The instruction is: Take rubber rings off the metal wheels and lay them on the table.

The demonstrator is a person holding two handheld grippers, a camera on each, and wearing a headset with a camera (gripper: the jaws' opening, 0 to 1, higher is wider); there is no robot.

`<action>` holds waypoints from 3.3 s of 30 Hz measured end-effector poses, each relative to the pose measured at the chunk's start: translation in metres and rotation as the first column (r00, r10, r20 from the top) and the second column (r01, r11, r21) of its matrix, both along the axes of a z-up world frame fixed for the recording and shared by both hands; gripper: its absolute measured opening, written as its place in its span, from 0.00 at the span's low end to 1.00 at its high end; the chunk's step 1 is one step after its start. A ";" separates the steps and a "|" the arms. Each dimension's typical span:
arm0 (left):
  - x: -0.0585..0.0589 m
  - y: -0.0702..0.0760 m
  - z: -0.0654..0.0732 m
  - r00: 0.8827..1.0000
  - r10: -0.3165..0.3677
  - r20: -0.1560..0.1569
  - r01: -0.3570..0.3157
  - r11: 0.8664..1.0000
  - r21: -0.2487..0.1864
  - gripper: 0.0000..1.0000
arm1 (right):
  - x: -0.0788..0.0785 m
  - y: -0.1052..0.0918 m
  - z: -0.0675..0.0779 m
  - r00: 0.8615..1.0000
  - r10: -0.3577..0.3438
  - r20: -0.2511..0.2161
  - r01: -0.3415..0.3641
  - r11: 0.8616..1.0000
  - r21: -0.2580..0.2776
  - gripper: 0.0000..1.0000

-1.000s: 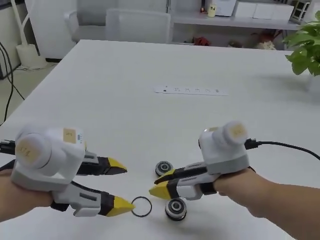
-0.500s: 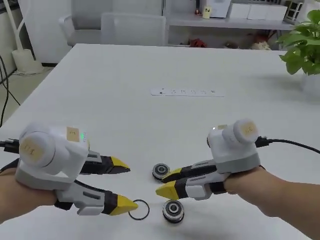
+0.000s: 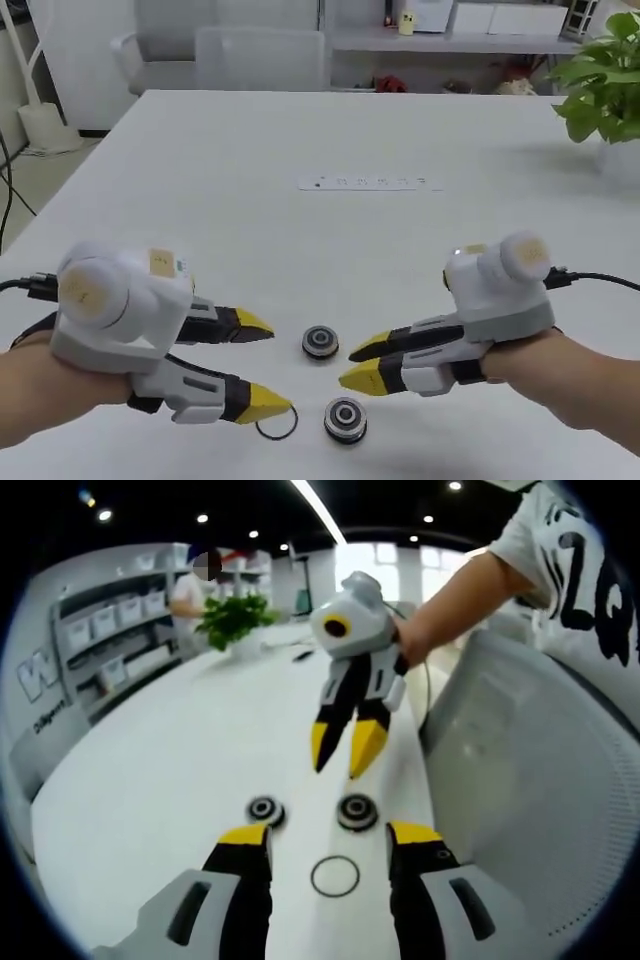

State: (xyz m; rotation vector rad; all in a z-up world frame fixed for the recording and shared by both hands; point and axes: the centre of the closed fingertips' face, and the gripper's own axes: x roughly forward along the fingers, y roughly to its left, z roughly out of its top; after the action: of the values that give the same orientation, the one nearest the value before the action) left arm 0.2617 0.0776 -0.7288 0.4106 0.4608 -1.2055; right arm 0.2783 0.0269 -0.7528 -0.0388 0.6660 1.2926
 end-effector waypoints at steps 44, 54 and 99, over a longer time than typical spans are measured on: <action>-0.004 -0.048 -0.042 0.992 -0.078 -0.095 0.081 0.997 0.021 0.41 | -0.023 -0.021 -0.047 0.988 0.135 0.074 -0.127 0.987 -0.098 0.25; -0.009 -0.055 -0.052 0.989 -0.095 -0.114 0.100 0.994 0.038 0.38 | -0.025 -0.018 -0.052 0.985 0.150 0.087 -0.141 0.985 -0.104 0.23; -0.006 -0.059 -0.065 0.994 -0.068 -0.081 0.072 0.996 0.055 0.14 | -0.026 -0.009 -0.059 0.974 0.181 0.134 -0.165 0.979 -0.124 0.15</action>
State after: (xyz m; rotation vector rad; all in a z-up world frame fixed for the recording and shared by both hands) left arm 0.2553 0.0187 -0.7938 0.4324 0.5544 -1.2822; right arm 0.2524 0.0181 -0.8115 -0.2858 0.6193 1.4038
